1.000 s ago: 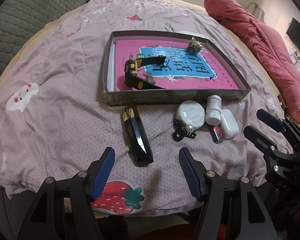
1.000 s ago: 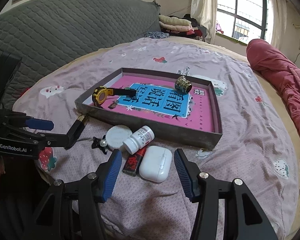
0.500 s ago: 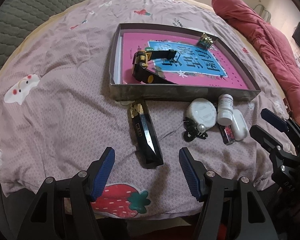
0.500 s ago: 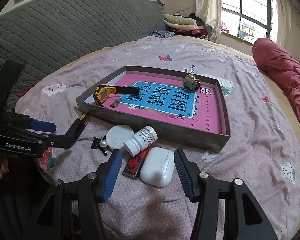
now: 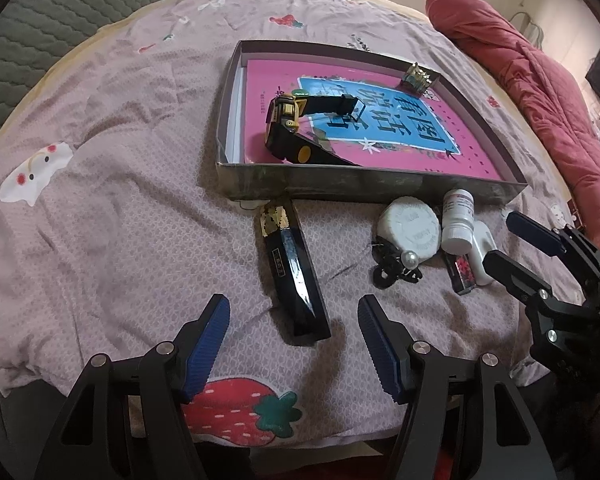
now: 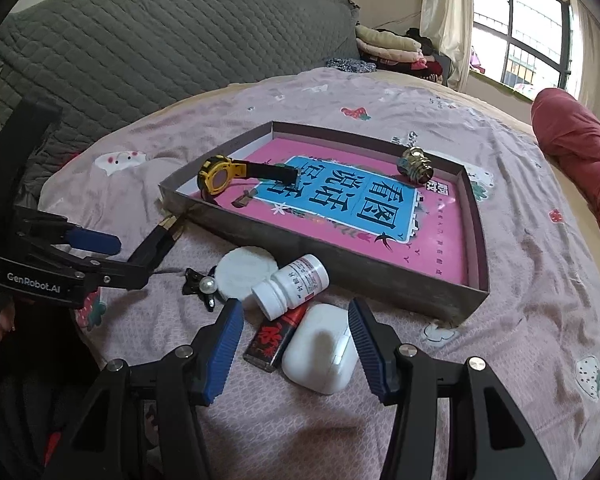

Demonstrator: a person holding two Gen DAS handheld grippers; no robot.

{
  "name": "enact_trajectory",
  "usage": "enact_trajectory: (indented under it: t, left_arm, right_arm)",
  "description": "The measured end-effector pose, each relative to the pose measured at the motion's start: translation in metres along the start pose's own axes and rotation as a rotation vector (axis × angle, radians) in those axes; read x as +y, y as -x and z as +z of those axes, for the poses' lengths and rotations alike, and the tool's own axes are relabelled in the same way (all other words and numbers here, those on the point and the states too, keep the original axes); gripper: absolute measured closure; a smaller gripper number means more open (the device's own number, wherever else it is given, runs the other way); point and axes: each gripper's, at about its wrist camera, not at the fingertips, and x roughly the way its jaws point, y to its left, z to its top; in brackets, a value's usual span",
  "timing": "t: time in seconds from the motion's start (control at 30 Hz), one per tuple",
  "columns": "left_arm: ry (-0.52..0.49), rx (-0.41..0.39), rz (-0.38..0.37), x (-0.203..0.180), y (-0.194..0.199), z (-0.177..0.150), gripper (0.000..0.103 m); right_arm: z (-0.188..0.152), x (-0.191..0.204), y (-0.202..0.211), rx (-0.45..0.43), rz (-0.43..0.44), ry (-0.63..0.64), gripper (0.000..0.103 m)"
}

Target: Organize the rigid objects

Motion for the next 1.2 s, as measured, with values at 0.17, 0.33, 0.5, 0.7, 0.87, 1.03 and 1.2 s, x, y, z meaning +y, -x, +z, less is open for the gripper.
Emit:
enact_trajectory:
  t: [0.17, 0.33, 0.5, 0.7, 0.87, 1.03, 1.2]
  left_arm:
    - [0.008, -0.004, 0.01, 0.001, -0.002, 0.002, 0.035]
    - [0.01, -0.007, 0.024, 0.0, -0.007, 0.005, 0.035]
    - [0.007, -0.015, 0.029, -0.003, -0.012, 0.008, 0.035]
    - [-0.003, -0.012, 0.027, -0.006, -0.015, 0.009, 0.035]
    - [0.001, -0.006, 0.016, -0.006, -0.016, 0.009, 0.035]
    - [-0.001, -0.003, 0.013, -0.006, -0.017, 0.008, 0.035]
    - [-0.006, -0.007, 0.011, -0.007, -0.018, 0.008, 0.035]
  right_arm:
    - [0.0, -0.001, -0.006, 0.009, -0.001, 0.011, 0.049]
    - [0.002, 0.0, -0.006, -0.003, 0.006, 0.021, 0.049]
    - [0.004, 0.001, -0.01, -0.001, 0.017, 0.043, 0.049]
    - [0.007, 0.005, -0.017, 0.0, 0.032, 0.094, 0.049]
    - [0.008, 0.008, -0.027, 0.019, 0.034, 0.143, 0.049]
    - [0.009, 0.006, -0.037, 0.037, 0.031, 0.169, 0.049]
    - [0.011, 0.002, -0.041, 0.037, 0.034, 0.163, 0.049]
